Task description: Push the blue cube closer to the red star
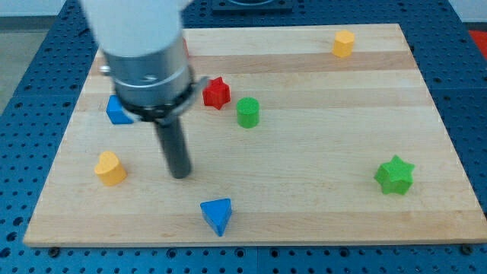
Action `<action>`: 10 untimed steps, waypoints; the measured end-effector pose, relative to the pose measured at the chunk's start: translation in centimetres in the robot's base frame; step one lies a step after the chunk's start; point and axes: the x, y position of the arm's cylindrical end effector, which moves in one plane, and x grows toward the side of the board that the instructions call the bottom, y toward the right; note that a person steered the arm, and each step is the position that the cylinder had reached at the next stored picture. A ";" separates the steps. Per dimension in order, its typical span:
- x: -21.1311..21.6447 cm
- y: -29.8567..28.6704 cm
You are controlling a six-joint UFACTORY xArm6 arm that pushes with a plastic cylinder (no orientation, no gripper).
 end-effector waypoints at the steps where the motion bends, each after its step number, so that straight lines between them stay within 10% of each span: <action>1: -1.1 -9.5; 5: -6.3 -15.6; 10: -11.1 -7.5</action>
